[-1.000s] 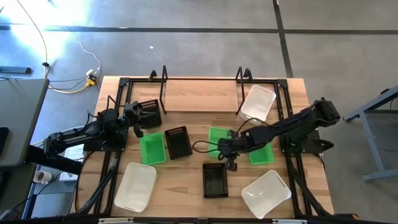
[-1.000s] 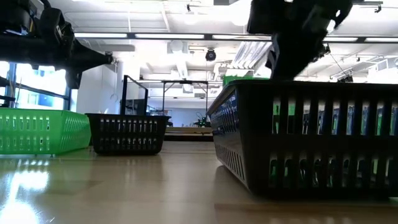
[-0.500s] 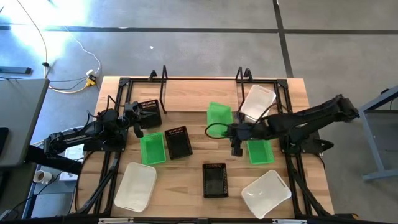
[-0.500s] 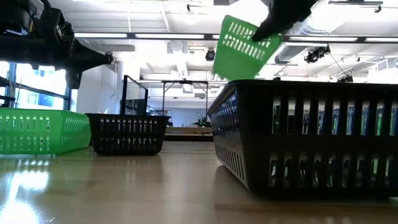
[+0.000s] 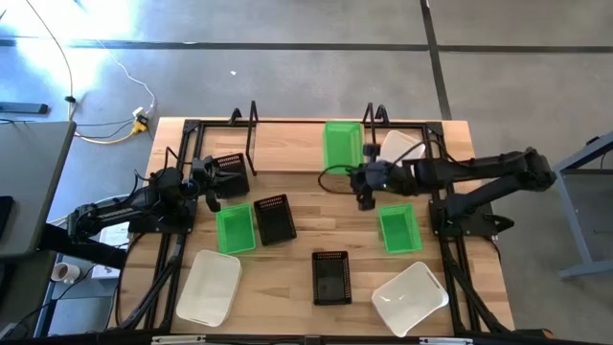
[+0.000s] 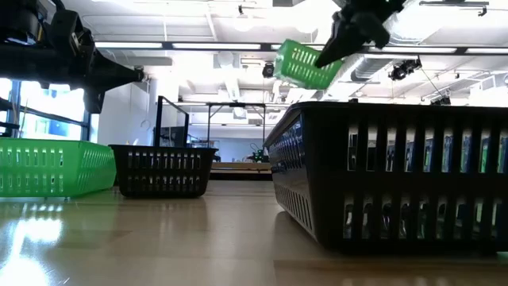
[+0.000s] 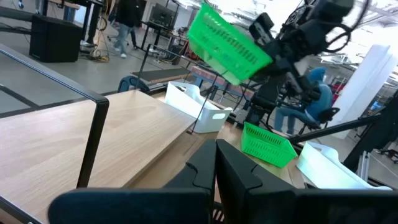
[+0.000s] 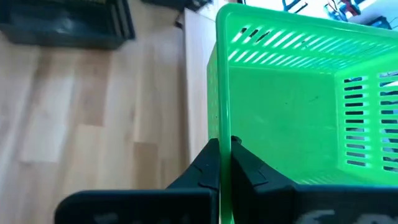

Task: Stack baskets on shelf by color
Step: Put the middle green basket on the shelf, then put the middle black basket on the shelf

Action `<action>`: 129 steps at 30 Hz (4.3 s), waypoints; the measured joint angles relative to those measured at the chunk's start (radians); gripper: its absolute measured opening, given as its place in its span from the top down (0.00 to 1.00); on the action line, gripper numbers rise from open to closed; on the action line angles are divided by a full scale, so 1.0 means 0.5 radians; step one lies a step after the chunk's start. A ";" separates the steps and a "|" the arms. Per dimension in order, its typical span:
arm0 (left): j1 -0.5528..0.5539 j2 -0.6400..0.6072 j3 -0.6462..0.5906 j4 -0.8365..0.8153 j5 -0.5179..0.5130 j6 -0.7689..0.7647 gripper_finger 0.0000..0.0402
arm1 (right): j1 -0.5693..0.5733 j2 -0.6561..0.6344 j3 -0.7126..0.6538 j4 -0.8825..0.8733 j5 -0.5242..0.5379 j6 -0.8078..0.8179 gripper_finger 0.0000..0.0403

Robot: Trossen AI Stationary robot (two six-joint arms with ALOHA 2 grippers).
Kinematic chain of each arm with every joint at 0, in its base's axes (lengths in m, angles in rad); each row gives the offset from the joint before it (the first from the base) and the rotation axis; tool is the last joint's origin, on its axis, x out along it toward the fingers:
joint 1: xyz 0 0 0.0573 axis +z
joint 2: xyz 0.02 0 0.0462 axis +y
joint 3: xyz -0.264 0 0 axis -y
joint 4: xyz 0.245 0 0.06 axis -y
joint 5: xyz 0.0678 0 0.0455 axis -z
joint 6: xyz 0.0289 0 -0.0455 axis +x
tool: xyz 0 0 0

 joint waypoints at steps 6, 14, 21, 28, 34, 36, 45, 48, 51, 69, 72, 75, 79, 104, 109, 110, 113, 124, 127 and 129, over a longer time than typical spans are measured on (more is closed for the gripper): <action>0.000 0.000 0.000 0.000 0.000 0.000 1.00 | -0.248 0.032 -0.001 -0.189 -0.216 -0.040 1.00; 0.000 0.000 0.000 0.000 -0.004 0.000 1.00 | -0.433 0.210 -0.002 -0.213 -0.403 -0.030 1.00; 0.000 0.000 0.000 0.000 -0.006 0.000 1.00 | -0.494 0.406 -0.002 -0.199 -0.413 -0.027 1.00; 0.000 0.001 0.000 -0.001 -0.006 0.000 1.00 | -0.533 0.542 -0.002 -0.112 -0.353 -0.058 1.00; 0.000 0.001 0.000 -0.001 -0.006 0.000 1.00 | -0.563 0.615 -0.002 -0.089 -0.377 -0.110 1.00; 0.000 0.000 0.000 0.000 -0.006 0.000 1.00 | -0.569 0.633 -0.002 -0.089 -0.372 -0.110 1.00; 0.000 0.000 0.000 0.000 -0.006 0.000 1.00 | -0.635 0.633 -0.002 -0.074 -0.484 -0.106 1.00; 0.000 0.000 0.000 0.000 -0.006 0.000 1.00 | -0.661 0.633 -0.002 -0.075 -0.477 -0.105 1.00; 0.000 0.000 0.000 0.000 -0.006 0.000 1.00 | -0.670 0.633 -0.002 -0.067 -0.483 -0.104 1.00; 0.000 0.000 0.000 0.000 -0.006 -0.005 0.99 | -0.667 0.628 -0.002 -0.019 -0.460 -0.110 0.83; 0.000 0.001 0.000 0.000 -0.006 -0.006 0.96 | -0.664 0.625 -0.002 -0.021 -0.460 -0.099 0.81; 0.000 0.000 0.000 0.000 -0.007 -0.056 0.92 | -0.645 0.613 -0.002 -0.028 -0.402 -0.003 0.81; 0.000 0.001 0.000 0.000 -0.007 -0.116 0.84 | -0.582 0.570 -0.001 -0.033 -0.261 0.019 0.81; 0.000 0.143 0.508 -0.008 0.225 -0.129 0.81 | -0.111 0.230 -0.001 -0.003 -0.078 0.714 0.80; 0.000 0.390 0.815 -0.231 0.287 0.063 0.81 | 0.062 0.230 -0.001 0.030 0.073 0.802 0.80; 0.000 0.447 0.876 -0.297 0.295 0.107 0.81 | 0.092 0.230 -0.001 0.032 0.111 0.835 0.80; 0.000 0.640 1.069 -0.501 0.310 0.210 0.81 | 0.169 0.231 -0.001 0.034 0.200 0.934 0.80; -0.060 1.338 1.657 -1.010 0.336 0.337 0.81 | 0.322 0.232 -0.001 0.043 0.346 1.147 0.80; -0.150 1.504 1.773 -1.102 0.335 0.350 0.81 | 0.331 0.232 -0.001 0.042 0.359 1.206 0.80; -0.231 1.606 1.834 -1.127 0.324 0.350 0.81 | 0.331 0.232 -0.001 0.041 0.361 1.229 0.80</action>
